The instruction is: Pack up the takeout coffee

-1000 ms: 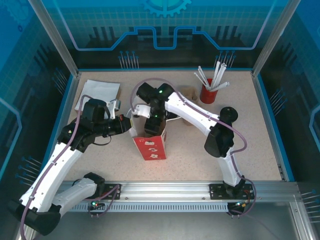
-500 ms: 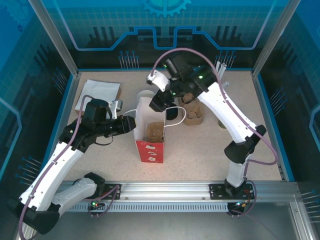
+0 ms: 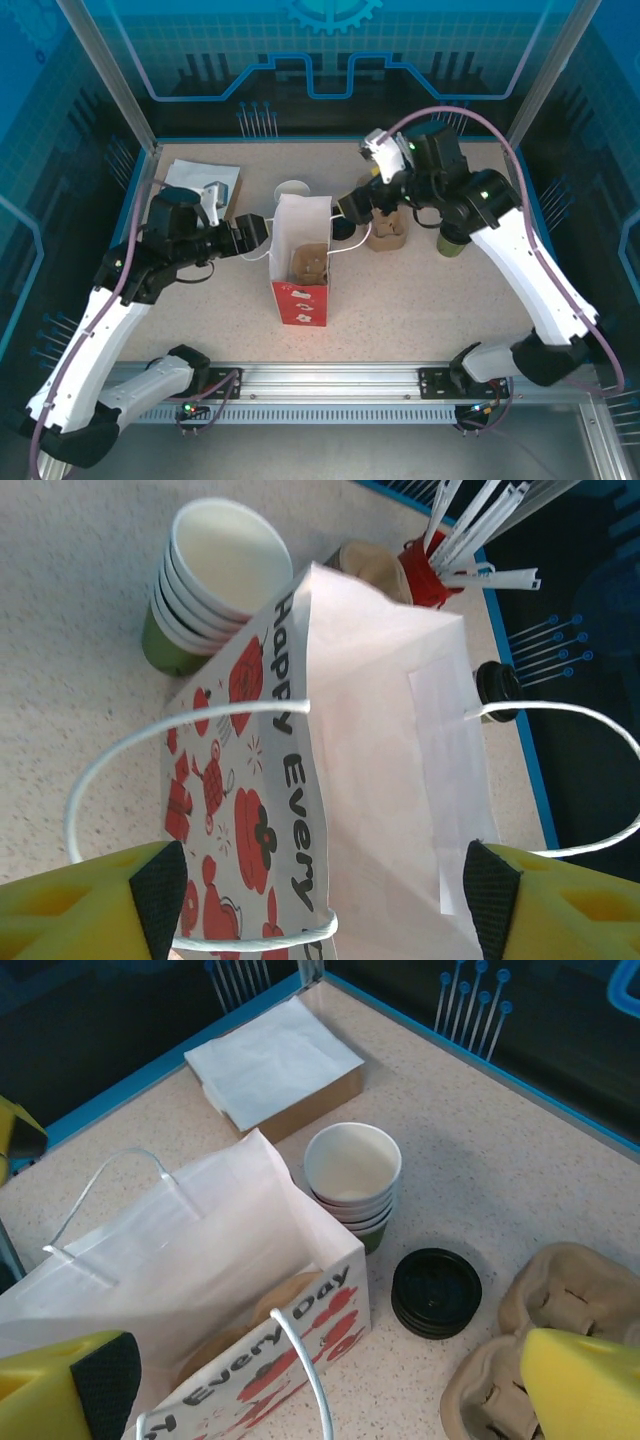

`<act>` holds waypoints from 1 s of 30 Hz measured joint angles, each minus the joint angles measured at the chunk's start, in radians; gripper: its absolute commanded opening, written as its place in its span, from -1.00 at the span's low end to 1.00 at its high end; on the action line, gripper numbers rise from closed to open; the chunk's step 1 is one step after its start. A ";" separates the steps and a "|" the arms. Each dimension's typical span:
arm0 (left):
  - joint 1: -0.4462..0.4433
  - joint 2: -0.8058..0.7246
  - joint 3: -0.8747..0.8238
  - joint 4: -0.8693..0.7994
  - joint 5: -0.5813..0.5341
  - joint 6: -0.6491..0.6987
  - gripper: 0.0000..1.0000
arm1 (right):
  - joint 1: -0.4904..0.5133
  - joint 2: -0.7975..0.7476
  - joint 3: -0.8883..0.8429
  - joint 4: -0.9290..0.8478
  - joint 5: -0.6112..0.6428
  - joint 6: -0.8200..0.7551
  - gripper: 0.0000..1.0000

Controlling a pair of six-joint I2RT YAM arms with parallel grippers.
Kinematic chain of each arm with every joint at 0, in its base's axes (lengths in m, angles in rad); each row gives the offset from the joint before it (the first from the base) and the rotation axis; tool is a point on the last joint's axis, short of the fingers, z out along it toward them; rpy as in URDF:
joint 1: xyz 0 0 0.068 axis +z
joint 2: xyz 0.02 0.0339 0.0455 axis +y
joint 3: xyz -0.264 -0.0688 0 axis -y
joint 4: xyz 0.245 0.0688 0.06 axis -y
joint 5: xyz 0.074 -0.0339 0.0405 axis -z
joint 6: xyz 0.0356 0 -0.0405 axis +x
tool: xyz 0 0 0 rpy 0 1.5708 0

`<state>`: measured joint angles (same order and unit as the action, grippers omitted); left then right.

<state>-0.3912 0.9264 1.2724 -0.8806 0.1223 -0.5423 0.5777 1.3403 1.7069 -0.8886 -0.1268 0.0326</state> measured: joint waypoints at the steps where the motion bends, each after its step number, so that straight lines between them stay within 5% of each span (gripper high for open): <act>1: 0.000 0.001 0.017 -0.008 -0.008 0.005 0.55 | -0.013 -0.028 -0.034 0.016 -0.001 0.012 1.00; 12: 0.000 0.109 0.220 -0.143 -0.075 0.177 0.52 | -0.142 -0.248 -0.313 0.103 0.027 0.122 1.00; 30: 0.000 0.590 0.593 -0.359 -0.089 0.583 0.60 | -0.162 -0.267 -0.424 0.077 0.105 0.154 1.00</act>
<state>-0.3912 1.5166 1.8652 -1.2392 0.0334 0.0410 0.4160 1.0729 1.2827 -0.8120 -0.0216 0.1867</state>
